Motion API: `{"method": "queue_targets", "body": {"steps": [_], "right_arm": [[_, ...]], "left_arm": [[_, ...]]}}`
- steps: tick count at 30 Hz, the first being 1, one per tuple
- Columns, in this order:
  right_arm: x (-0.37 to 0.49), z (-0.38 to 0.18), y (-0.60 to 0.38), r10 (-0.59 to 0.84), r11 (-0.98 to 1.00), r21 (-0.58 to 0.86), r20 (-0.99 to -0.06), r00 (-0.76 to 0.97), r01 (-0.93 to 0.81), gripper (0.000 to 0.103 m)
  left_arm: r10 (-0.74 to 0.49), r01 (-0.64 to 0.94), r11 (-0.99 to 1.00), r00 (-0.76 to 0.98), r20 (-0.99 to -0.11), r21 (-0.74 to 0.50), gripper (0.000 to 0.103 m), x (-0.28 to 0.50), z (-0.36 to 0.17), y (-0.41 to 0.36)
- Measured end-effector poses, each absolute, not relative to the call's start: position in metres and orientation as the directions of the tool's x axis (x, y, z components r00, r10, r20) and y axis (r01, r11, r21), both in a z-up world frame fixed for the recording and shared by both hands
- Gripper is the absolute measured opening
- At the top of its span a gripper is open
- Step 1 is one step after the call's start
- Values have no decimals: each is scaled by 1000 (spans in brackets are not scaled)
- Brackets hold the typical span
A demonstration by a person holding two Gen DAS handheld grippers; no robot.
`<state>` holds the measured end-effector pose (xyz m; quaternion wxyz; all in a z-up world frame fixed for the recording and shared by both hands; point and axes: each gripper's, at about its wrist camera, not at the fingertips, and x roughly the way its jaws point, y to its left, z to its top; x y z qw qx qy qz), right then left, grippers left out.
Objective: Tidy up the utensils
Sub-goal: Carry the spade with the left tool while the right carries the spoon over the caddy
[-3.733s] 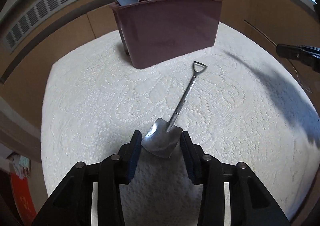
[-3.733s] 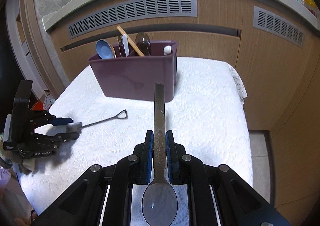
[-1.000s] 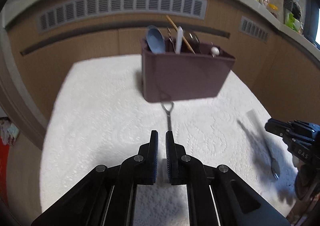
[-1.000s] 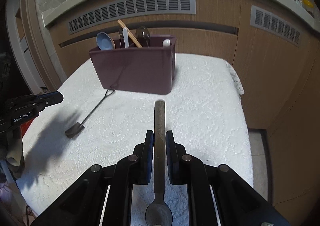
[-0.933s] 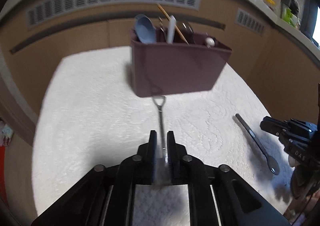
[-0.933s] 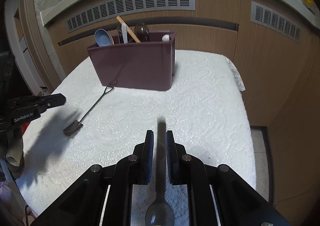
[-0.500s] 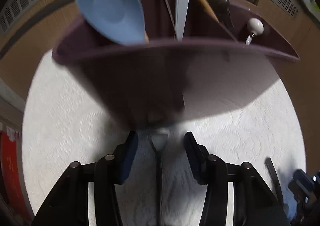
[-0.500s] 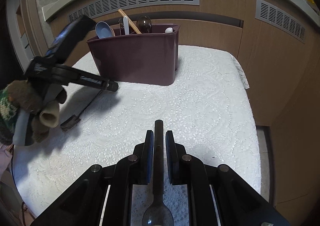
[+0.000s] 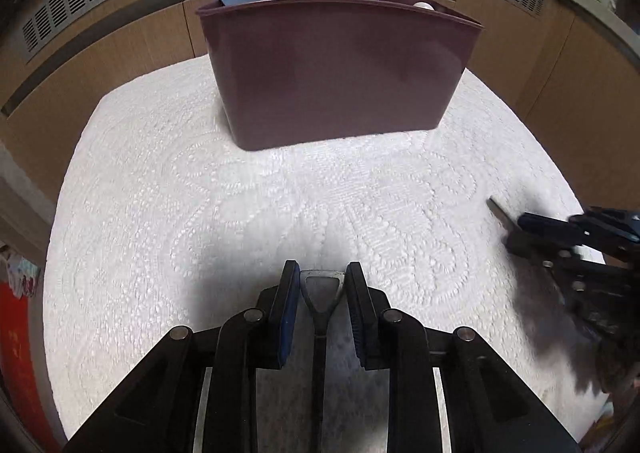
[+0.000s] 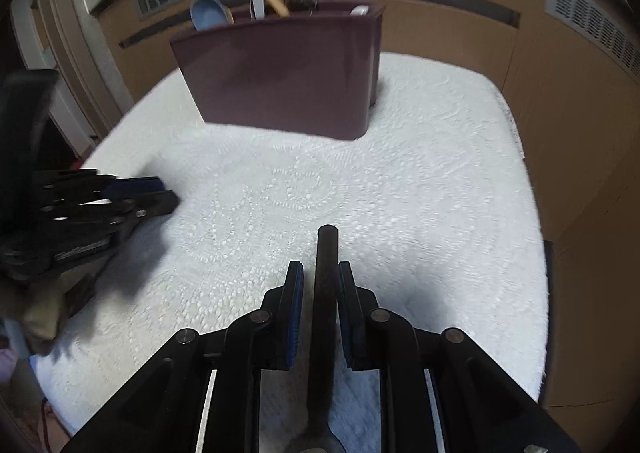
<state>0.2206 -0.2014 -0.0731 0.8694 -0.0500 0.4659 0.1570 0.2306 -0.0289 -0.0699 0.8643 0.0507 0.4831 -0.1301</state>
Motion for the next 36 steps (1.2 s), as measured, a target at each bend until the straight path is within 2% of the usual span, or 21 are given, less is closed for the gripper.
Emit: {"method": "queue_targets", "body": {"steps": [3, 9, 14, 19, 29, 36], "right_arm": [[218, -74, -181, 148, 939, -51, -831, 536, -339, 12], [206, -55, -180, 177, 940, -39, -793, 583, -339, 12], [200, -41, -196, 219, 953, 32, -756, 617, -300, 12], [183, -13, -211, 253, 959, 78, -672, 696, -274, 12], [179, 41, -209, 294, 953, 98, -526, 798, -286, 12], [215, 155, -207, 304, 952, 50, -253, 919, -301, 12]], "left_arm": [[-178, 287, 957, 478, -860, -39, 25, 231, -69, -28], [-141, 307, 952, 467, -873, 10, 26, 245, -70, -31], [-166, 269, 963, 545, -822, -17, 24, 222, -64, -23], [-258, 225, 964, 659, -706, -142, 24, 181, -26, 0], [-335, 284, 942, 812, -478, -177, 24, 175, 66, 6], [-390, 356, 919, 888, -244, -171, 24, 217, 177, 9]]}}
